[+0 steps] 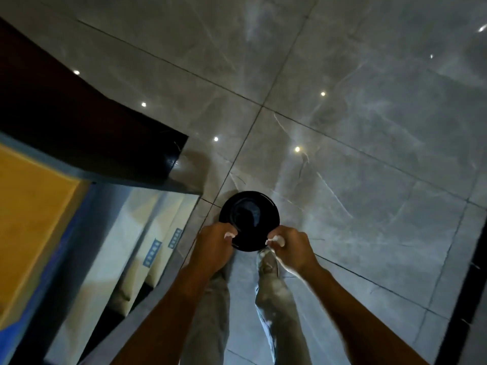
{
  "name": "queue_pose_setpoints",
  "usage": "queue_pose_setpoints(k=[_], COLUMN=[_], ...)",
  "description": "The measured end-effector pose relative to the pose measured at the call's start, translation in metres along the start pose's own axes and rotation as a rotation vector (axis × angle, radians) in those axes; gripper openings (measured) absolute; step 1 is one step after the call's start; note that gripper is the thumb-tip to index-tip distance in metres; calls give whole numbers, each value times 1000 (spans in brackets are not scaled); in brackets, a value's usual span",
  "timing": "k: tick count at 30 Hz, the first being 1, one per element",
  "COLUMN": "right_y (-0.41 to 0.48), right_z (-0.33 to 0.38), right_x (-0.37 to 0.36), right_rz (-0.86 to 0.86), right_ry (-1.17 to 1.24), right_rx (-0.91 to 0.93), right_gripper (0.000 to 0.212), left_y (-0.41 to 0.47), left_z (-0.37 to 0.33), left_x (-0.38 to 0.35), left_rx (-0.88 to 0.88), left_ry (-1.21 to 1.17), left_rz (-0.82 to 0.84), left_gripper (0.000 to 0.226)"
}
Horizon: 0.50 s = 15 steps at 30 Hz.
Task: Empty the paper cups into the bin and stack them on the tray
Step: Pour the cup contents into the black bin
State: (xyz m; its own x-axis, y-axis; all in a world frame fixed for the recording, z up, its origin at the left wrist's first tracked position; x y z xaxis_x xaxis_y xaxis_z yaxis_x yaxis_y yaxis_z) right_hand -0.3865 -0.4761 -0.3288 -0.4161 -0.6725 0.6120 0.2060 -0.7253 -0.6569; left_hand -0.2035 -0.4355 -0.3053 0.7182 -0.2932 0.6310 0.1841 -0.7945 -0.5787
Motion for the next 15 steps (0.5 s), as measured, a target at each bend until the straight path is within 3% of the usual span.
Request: queue_pose_setpoints(k=[4, 9, 15], right_y=[41, 97, 180], right_z=[-36, -76, -110], right_x=[-48, -115, -197], right_rz=[-19, -9, 63], right_ry=[88, 151, 17], right_rx=[-75, -156, -173], right_gripper=[27, 11, 19], left_y=[51, 108, 181], left_z=[34, 87, 133], left_x=[-58, -121, -206], left_rx=[-24, 9, -86], left_ry=[155, 232, 389], left_rz=[138, 207, 306], left_gripper=[18, 21, 18])
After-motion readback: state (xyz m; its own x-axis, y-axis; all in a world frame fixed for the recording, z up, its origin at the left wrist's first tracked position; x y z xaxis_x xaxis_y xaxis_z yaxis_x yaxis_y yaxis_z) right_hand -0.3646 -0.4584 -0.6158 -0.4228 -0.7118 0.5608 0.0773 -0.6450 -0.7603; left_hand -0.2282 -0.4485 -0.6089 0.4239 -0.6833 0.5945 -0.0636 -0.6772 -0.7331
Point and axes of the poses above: each hand's wrist, its own y-axis towards the middle knuckle, its own x-axis out of the back of the hand, z = x × y, the point moved 10 cm from there along y, towards the middle knuckle, and after that the axes turned 3 degrees about -z, right-handed, at the moved point
